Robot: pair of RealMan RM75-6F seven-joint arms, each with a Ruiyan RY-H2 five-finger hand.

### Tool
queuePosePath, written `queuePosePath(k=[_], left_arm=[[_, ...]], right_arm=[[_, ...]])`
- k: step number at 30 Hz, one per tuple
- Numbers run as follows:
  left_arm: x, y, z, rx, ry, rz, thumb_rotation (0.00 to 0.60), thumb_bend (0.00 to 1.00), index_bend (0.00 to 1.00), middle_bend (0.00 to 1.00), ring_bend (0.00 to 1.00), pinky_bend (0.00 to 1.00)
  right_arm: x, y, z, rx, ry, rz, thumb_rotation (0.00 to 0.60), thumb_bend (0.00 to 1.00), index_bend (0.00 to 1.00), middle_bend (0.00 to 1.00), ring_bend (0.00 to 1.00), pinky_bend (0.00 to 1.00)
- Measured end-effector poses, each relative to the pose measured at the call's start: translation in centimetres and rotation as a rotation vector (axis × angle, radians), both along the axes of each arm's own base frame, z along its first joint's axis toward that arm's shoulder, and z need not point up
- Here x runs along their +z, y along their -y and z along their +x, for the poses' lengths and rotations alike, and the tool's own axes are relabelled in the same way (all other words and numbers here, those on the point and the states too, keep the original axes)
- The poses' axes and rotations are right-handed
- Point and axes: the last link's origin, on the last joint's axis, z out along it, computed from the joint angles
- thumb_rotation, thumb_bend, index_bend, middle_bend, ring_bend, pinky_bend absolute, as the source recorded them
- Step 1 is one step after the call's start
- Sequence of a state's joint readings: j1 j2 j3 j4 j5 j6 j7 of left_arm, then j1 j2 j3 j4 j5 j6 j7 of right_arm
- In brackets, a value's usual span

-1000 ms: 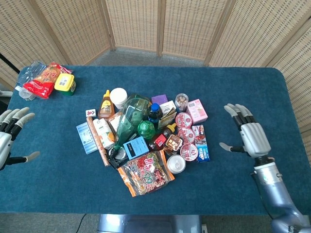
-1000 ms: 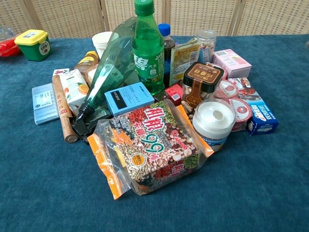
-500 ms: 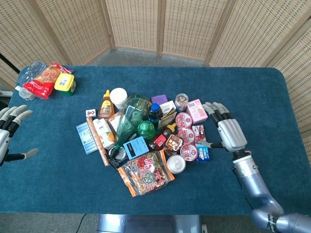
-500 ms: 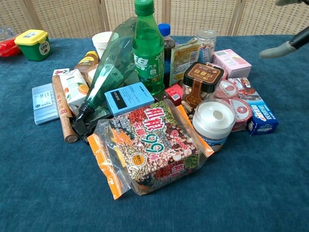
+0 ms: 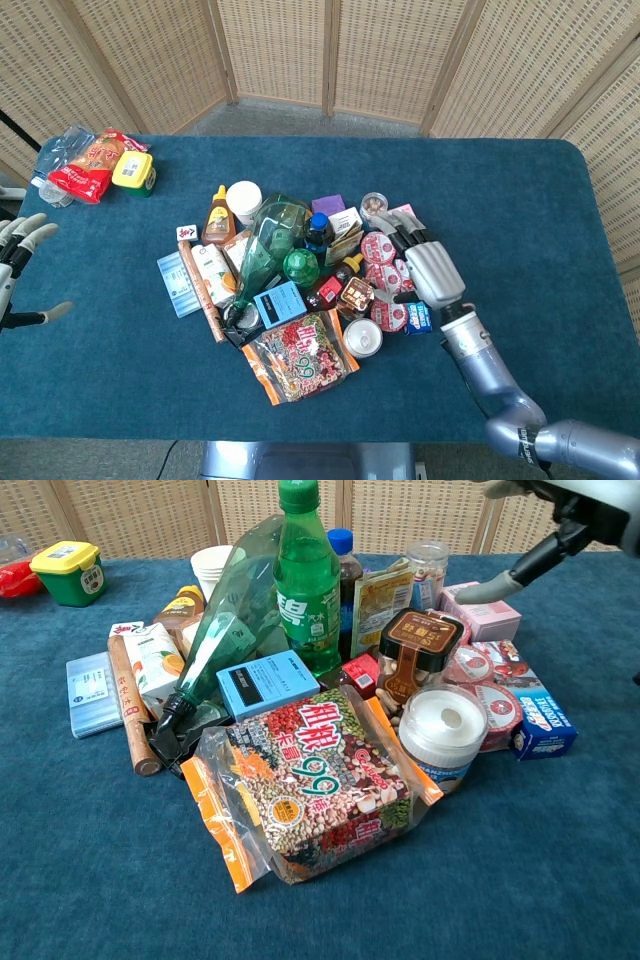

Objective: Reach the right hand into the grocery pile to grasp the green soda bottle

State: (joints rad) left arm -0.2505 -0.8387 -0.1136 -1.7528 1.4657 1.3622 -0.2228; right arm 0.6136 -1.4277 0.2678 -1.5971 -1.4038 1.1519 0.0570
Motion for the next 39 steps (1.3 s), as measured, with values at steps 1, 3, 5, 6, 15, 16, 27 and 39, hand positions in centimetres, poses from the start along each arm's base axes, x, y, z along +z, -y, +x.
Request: queuePosePath(k=[1, 3, 5, 6, 15, 16, 27, 39], left_arm=[[0.0, 0.0, -0.1, 0.002, 0.001, 0.001, 0.600, 0.00, 0.12, 0.00, 0.00, 0.00], [0.1, -0.1, -0.2, 0.006, 0.000, 0.004, 0.600, 0.00, 0.12, 0.00, 0.00, 0.00], [0.1, -0.1, -0.3, 0.010, 0.001, 0.006, 0.600, 0.00, 0.12, 0.00, 0.00, 0.00], [0.1, -0.2, -0.4, 0.012, 0.001, 0.007, 0.600, 0.00, 0.12, 0.00, 0.00, 0.00], [0.3, -0.1, -0.8, 0.032, -0.005, 0.019, 0.600, 0.00, 0.12, 0.00, 0.00, 0.00], [0.3, -0.1, -0.9, 0.034, -0.005, 0.020, 0.600, 0.00, 0.12, 0.00, 0.00, 0.00], [0.2, -0.3, -1.2, 0.044, -0.005, 0.020, 0.600, 0.00, 0.12, 0.00, 0.00, 0.00], [0.2, -0.4, -1.4, 0.055, -0.003, 0.022, 0.600, 0.00, 0.12, 0.00, 0.00, 0.00]], right_arm=[[-0.2, 0.2, 0.2, 0.005, -0.001, 0.004, 0.600, 0.00, 0.00, 0.00, 0.00, 0.00], [-0.6, 0.6, 0.7, 0.019, -0.006, 0.017, 0.600, 0.00, 0.00, 0.00, 0.00, 0.00], [-0.9, 1.0, 1.2, 0.032, -0.012, 0.025, 0.600, 0.00, 0.00, 0.00, 0.00, 0.00], [-1.1, 1.2, 1.5, 0.039, -0.016, 0.028, 0.600, 0.00, 0.00, 0.00, 0.00, 0.00], [-2.6, 2.5, 3.7, 0.081, -0.025, 0.099, 0.600, 0.00, 0.00, 0.00, 0.00, 0.00], [-2.7, 2.5, 3.8, 0.085, -0.026, 0.105, 0.600, 0.00, 0.00, 0.00, 0.00, 0.00], [-4.2, 3.0, 6.7, 0.137, -0.017, 0.177, 0.600, 0.00, 0.00, 0.00, 0.00, 0.00], [-6.2, 3.1, 10.2, 0.190, -0.002, 0.227, 0.600, 0.00, 0.00, 0.00, 0.00, 0.00]])
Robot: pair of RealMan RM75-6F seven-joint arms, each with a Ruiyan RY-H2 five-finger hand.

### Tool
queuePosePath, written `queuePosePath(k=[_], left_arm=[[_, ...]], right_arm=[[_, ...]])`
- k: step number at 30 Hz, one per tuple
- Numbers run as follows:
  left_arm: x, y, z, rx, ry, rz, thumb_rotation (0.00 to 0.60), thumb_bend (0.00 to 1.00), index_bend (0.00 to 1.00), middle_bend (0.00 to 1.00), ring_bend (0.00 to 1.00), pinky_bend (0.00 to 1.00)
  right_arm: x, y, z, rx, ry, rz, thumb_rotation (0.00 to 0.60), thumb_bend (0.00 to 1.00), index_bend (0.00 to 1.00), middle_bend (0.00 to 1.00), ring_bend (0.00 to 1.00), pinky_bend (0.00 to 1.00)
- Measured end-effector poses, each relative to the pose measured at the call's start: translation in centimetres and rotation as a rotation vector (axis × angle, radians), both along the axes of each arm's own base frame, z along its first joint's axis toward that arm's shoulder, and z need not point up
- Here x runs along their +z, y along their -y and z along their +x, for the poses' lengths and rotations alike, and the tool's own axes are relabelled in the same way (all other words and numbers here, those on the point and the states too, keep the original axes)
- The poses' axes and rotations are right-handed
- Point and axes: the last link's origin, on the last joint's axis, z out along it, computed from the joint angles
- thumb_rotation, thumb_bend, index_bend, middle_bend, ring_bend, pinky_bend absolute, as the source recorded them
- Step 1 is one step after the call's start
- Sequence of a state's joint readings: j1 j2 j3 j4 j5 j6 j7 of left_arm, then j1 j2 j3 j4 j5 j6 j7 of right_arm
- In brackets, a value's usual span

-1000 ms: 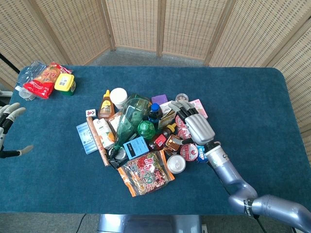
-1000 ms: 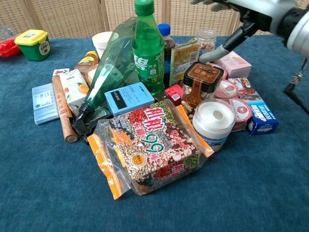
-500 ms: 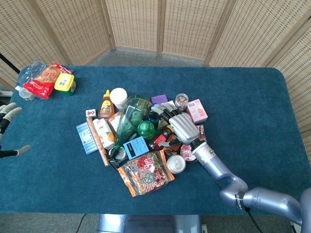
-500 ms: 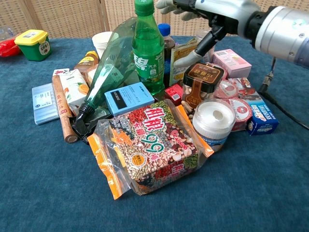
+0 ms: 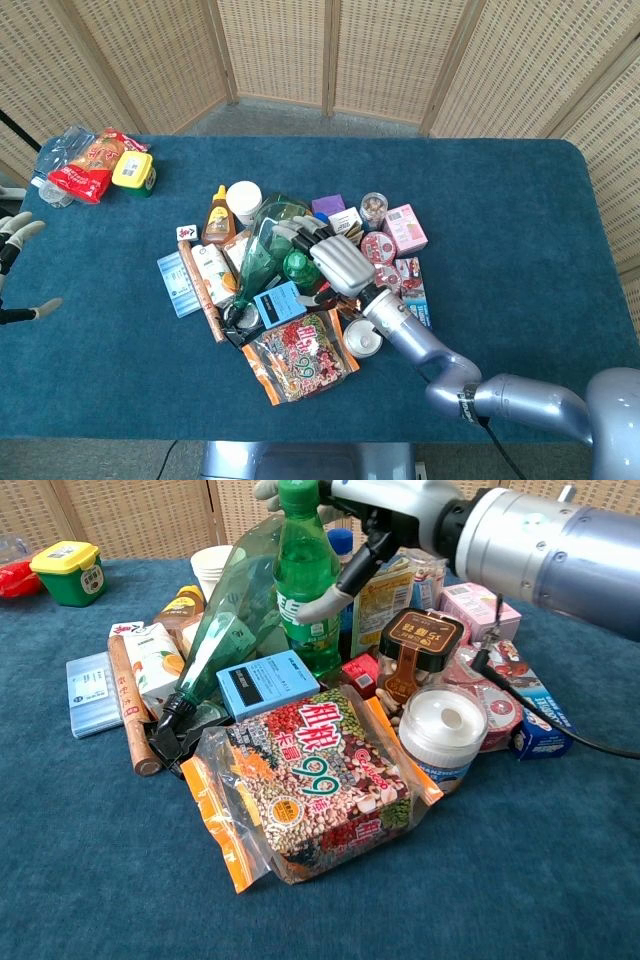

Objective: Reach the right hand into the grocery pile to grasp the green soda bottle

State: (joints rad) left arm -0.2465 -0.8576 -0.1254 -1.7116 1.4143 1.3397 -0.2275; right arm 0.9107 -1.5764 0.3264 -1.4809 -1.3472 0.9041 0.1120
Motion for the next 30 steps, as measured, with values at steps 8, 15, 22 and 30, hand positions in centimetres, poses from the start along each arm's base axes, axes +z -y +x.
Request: queuePosePath(k=[8, 15, 22, 30], left_arm=[[0.2, 0.0, -0.3, 0.009, 0.008, 0.007, 0.600, 0.00, 0.12, 0.00, 0.00, 0.00], [0.3, -0.1, -0.4, 0.010, 0.015, 0.010, 0.600, 0.00, 0.12, 0.00, 0.00, 0.00], [0.3, 0.0, -0.4, 0.007, 0.019, 0.012, 0.600, 0.00, 0.12, 0.00, 0.00, 0.00], [0.3, 0.0, -0.2, -0.001, 0.022, 0.007, 0.600, 0.00, 0.12, 0.00, 0.00, 0.00]], right_arm=[[-1.3, 1.2, 0.1, -0.032, 0.012, 0.021, 0.600, 0.00, 0.02, 0.03, 0.00, 0.00], [-1.9, 1.4, -0.1, -0.045, 0.063, 0.004, 0.600, 0.00, 0.50, 0.67, 0.41, 0.48], [-2.1, 1.1, -0.2, -0.035, 0.083, -0.008, 0.600, 0.00, 0.65, 0.87, 0.61, 0.61], [-0.9, 0.7, 0.5, -0.014, 0.116, -0.030, 0.600, 0.00, 0.66, 0.88, 0.62, 0.62]])
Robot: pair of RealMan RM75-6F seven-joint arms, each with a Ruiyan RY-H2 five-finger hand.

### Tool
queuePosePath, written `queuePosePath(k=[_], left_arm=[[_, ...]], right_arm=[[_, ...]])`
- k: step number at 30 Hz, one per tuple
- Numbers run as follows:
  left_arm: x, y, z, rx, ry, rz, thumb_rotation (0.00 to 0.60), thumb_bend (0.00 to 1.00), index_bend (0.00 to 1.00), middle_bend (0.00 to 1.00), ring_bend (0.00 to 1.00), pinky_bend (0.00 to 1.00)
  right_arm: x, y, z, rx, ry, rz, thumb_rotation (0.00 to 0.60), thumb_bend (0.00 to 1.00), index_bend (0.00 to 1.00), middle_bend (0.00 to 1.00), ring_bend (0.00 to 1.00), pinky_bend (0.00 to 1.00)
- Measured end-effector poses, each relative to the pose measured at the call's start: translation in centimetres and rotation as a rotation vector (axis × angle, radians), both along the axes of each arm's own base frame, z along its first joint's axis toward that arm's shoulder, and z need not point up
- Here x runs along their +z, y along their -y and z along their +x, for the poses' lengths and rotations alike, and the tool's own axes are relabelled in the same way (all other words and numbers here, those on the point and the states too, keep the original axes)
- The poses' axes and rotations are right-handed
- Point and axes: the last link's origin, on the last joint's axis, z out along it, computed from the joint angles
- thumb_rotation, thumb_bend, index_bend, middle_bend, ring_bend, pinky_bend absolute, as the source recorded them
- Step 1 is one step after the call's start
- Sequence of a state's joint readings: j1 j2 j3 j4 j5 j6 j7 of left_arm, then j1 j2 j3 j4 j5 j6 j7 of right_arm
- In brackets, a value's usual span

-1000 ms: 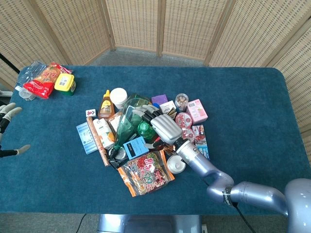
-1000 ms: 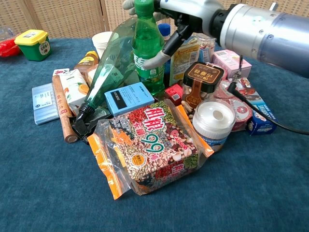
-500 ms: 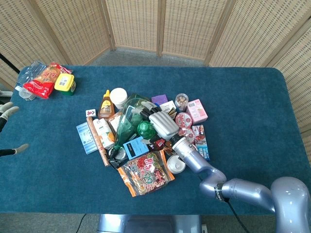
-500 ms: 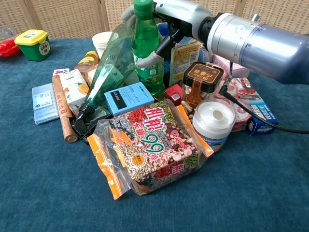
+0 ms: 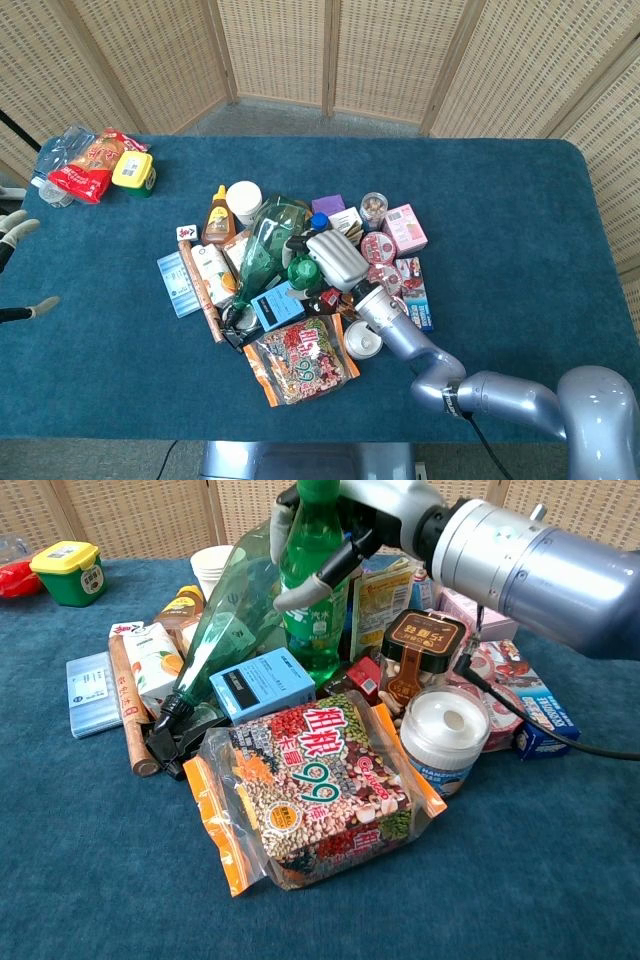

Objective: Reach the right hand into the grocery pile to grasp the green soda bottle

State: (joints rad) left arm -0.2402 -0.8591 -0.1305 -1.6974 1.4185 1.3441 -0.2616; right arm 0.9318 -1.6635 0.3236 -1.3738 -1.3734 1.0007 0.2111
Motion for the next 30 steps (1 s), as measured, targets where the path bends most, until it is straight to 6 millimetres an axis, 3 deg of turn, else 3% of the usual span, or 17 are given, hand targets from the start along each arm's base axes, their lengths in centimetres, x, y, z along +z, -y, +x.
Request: queuePosePath(k=[18, 30], left_arm=[[-0.6, 0.1, 0.2, -0.017, 0.001, -0.029, 0.600, 0.00, 0.12, 0.00, 0.00, 0.00], [-1.0, 0.1, 0.1, -0.013, -0.002, -0.045, 0.600, 0.00, 0.12, 0.00, 0.00, 0.00]], right_arm=[[6.1, -0.9, 3.0, 0.061, 0.031, -0.123, 0.600, 0.00, 0.66, 0.88, 0.62, 0.62], [8.7, -1.4, 5.4, 0.111, 0.017, -0.180, 0.600, 0.00, 0.67, 0.88, 0.62, 0.62]])
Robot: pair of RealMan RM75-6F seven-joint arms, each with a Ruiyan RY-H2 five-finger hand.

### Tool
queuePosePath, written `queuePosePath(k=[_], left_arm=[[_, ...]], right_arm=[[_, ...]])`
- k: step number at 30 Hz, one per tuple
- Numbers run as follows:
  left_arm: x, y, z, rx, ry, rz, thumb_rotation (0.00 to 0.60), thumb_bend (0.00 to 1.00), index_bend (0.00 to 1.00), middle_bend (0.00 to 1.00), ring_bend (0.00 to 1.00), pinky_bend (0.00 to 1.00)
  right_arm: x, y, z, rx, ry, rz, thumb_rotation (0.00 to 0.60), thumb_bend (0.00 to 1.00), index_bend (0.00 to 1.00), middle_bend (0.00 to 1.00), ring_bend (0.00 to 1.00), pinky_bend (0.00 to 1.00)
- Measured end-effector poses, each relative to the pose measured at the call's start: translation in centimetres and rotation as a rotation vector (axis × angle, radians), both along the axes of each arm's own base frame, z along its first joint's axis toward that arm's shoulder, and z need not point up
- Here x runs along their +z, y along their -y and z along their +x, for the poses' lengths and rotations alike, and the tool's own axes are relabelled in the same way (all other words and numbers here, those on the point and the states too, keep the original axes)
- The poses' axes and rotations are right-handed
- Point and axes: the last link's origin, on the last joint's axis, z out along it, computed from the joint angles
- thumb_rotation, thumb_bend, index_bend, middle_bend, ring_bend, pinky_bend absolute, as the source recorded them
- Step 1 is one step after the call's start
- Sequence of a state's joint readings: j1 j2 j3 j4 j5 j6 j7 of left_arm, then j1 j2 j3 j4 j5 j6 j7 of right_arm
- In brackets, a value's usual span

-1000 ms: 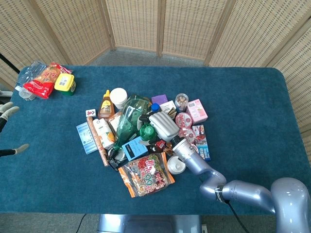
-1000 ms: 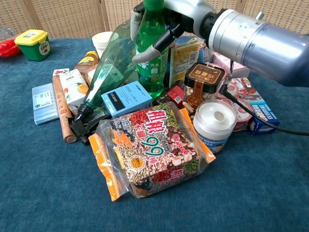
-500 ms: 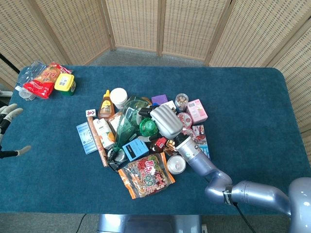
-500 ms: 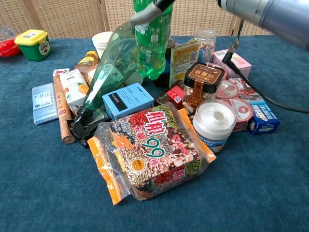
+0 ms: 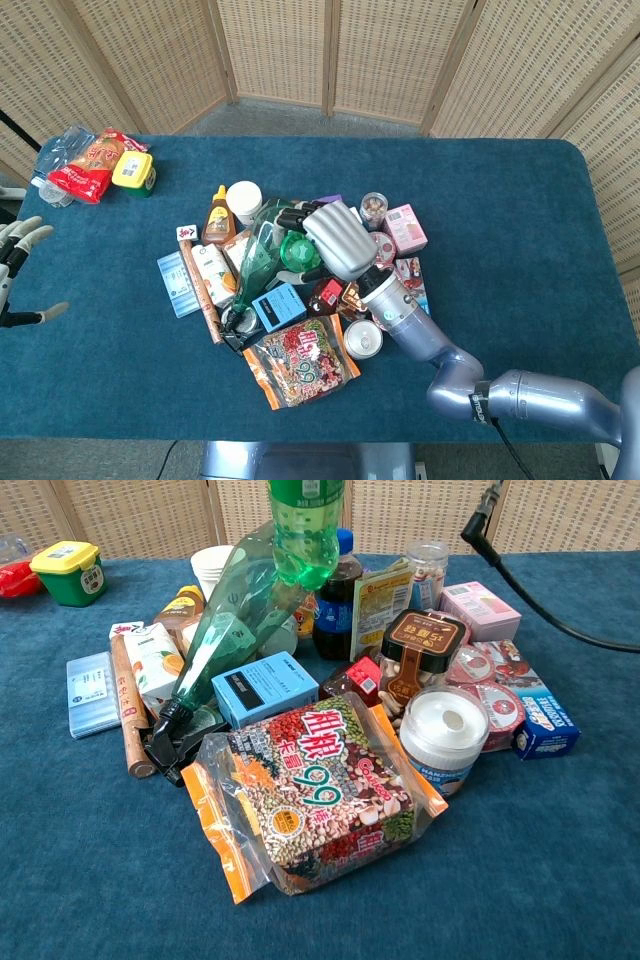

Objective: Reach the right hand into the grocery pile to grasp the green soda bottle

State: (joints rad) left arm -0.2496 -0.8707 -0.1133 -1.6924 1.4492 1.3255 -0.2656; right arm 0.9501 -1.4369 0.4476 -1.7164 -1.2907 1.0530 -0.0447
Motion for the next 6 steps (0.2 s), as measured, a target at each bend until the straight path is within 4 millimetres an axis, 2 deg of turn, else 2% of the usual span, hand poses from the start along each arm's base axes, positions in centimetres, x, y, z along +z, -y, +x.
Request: queuePosePath(k=[6], left_arm=[[-0.01, 0.00, -0.04, 0.001, 0.000, 0.001, 0.600, 0.00, 0.12, 0.00, 0.00, 0.00]], right_arm=[[0.57, -0.24, 0.79, 0.009, -0.007, -0.009, 0.600, 0.00, 0.67, 0.88, 0.62, 0.61]])
